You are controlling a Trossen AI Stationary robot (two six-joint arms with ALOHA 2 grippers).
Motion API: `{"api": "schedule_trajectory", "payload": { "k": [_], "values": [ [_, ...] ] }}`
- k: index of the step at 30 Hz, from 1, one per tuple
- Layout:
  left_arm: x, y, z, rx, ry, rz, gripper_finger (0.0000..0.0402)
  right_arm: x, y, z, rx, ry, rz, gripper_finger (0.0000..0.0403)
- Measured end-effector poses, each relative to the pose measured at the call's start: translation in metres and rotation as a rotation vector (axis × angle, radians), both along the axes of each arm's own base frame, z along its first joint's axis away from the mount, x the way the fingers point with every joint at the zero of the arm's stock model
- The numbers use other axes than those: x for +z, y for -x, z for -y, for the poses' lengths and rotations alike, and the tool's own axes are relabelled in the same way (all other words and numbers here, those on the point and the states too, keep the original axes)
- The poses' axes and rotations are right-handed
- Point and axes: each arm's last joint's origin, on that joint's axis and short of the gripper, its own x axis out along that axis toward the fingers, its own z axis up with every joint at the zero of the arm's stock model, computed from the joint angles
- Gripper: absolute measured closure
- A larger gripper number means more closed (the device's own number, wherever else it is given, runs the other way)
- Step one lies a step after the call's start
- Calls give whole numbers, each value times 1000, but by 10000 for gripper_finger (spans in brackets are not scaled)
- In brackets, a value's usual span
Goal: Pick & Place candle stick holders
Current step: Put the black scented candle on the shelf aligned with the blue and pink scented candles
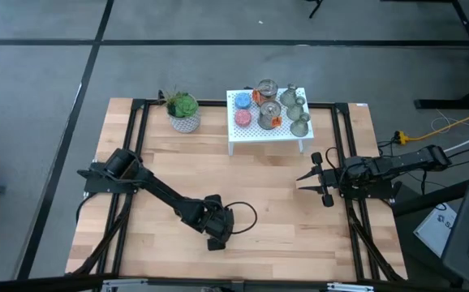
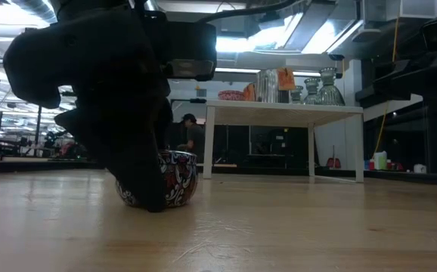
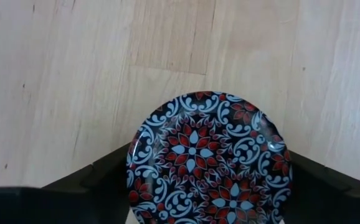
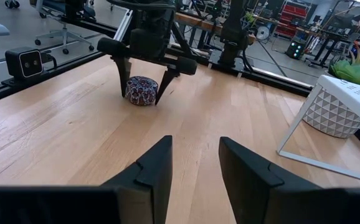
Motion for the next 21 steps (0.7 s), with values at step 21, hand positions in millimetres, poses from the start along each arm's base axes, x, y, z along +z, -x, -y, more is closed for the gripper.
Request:
{"api": "schedule_trajectory", "payload": {
  "k": [21],
  "values": [
    [19,3,-2,7,12,36,108,0,0,0,0,0,0,268]
  ]
}}
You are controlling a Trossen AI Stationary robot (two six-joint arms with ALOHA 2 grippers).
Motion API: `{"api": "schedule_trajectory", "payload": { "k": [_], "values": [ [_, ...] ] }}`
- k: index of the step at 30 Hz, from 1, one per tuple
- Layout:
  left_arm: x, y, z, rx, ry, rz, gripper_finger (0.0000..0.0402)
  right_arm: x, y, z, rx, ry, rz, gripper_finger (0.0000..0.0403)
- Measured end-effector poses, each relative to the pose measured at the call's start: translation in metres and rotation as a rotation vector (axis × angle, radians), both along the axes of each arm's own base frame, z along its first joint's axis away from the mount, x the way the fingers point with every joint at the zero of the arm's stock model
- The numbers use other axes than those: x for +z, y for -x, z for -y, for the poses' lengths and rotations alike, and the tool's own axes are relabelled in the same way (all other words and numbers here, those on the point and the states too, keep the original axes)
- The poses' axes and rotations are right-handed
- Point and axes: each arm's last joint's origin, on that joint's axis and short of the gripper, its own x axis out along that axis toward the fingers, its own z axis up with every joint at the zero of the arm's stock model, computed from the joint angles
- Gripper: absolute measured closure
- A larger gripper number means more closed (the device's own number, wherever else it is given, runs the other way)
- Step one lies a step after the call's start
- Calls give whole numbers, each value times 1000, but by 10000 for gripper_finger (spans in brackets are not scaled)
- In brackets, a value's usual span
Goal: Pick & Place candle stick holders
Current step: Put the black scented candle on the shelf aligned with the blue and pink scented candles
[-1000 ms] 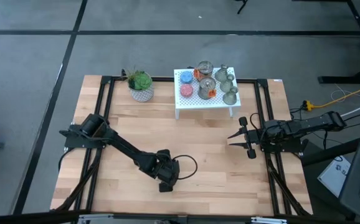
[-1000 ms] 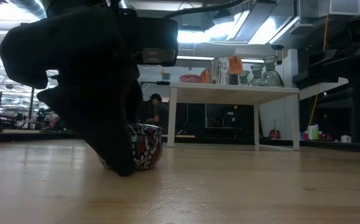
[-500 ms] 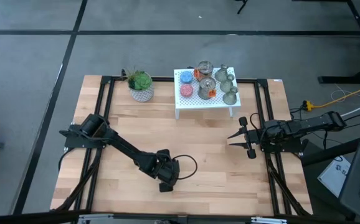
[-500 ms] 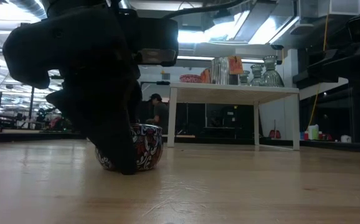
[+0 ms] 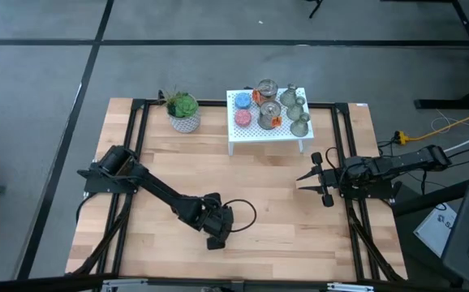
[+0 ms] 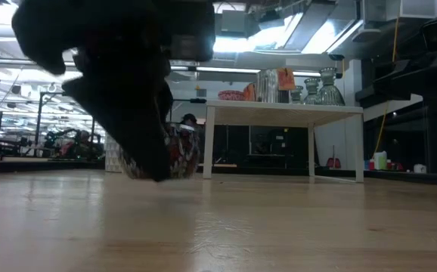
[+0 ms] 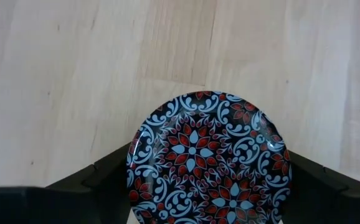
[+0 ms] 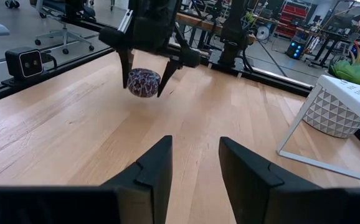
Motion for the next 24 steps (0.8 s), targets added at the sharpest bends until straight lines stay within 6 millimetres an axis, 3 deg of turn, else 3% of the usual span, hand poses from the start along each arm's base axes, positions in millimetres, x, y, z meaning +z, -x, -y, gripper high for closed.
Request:
{"api": "schedule_trajectory", "payload": {
  "k": [12,24],
  "values": [
    [38,6,-8,-9,-35,105,108,0,0,0,0,0,0,268],
    [92,8,-53,-35,-93,224,108,0,0,0,0,0,0,268]
  ]
}}
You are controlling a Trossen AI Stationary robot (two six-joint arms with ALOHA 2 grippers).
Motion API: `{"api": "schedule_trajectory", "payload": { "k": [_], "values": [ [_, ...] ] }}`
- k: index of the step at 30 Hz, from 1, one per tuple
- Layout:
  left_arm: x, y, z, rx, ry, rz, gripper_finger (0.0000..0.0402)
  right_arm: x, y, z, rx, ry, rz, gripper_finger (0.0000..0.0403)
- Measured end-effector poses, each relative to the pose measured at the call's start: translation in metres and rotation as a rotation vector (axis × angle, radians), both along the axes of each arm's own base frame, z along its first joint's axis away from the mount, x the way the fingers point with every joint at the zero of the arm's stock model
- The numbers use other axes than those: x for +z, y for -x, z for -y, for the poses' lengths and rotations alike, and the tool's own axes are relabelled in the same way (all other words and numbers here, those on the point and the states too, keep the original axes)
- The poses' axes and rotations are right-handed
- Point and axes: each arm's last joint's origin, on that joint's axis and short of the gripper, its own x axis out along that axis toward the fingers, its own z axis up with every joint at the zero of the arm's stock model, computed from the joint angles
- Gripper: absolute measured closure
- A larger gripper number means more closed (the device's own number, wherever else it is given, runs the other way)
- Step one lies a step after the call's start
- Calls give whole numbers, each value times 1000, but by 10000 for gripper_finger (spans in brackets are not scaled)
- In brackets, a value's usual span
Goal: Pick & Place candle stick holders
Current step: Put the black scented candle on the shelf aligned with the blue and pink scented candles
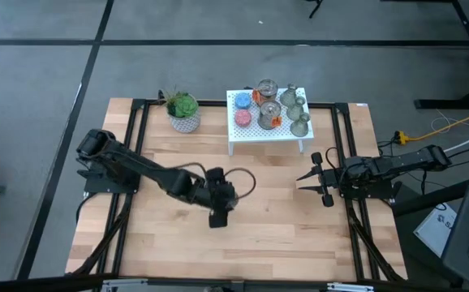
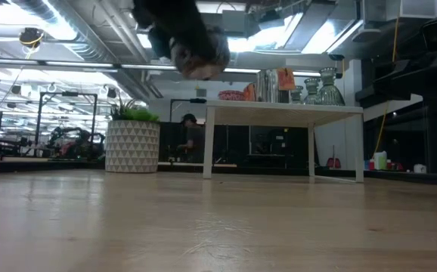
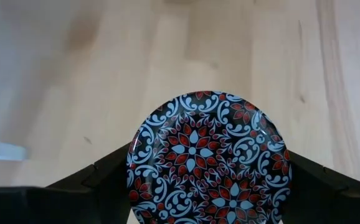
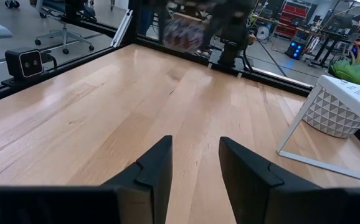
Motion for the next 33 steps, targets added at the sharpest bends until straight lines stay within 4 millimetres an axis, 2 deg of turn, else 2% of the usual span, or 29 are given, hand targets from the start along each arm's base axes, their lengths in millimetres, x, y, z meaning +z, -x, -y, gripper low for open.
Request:
{"api": "schedule_trajectory", "payload": {
  "k": [8,16,33],
  "values": [
    [23,-1,-42,32,-59,56,108,0,0,0,0,0,0,268],
    [30,-4,-76,75,-114,67,108,0,0,0,0,0,0,268],
    [31,-7,-115,105,-194,50,108,0,0,0,0,0,0,268]
  ]
}}
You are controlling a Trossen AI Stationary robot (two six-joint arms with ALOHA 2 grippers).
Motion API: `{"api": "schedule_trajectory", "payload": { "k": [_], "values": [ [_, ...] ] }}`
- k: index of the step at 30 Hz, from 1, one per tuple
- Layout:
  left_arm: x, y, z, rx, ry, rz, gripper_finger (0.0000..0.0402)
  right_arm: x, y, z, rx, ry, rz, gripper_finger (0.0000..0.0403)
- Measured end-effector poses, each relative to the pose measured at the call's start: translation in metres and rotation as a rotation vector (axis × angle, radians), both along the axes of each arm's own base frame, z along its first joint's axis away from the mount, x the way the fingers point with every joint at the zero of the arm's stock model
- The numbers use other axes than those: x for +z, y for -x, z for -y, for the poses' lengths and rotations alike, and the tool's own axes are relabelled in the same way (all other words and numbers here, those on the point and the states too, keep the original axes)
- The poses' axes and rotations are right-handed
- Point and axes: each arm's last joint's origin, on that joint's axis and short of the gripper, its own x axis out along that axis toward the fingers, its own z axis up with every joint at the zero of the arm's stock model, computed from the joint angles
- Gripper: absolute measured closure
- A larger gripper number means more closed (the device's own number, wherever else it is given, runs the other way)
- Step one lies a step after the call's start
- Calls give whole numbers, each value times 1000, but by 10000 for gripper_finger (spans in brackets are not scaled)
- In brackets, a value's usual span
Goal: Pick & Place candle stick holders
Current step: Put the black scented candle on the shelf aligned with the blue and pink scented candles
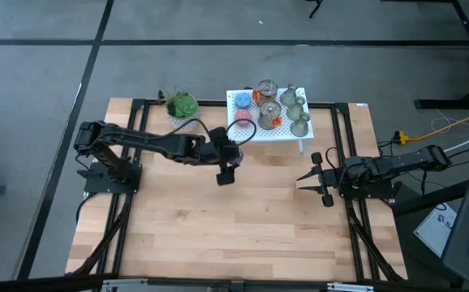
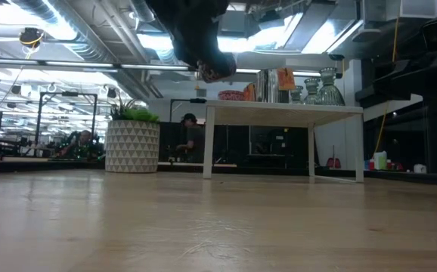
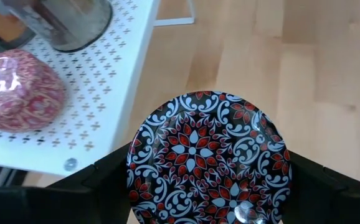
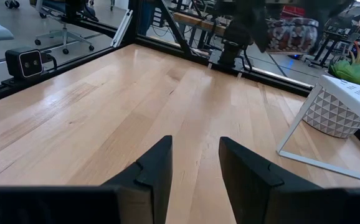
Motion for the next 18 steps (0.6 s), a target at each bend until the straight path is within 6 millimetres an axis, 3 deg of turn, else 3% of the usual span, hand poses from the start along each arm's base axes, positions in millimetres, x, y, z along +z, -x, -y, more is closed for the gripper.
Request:
{"api": "schedule_trajectory", "payload": {
  "k": [11,18],
  "values": [
    [3,-2,-26,69,12,42,108,0,0,0,0,0,-1,268],
    [19,-5,-39,150,84,134,108,0,0,0,0,0,0,268]
  ]
}}
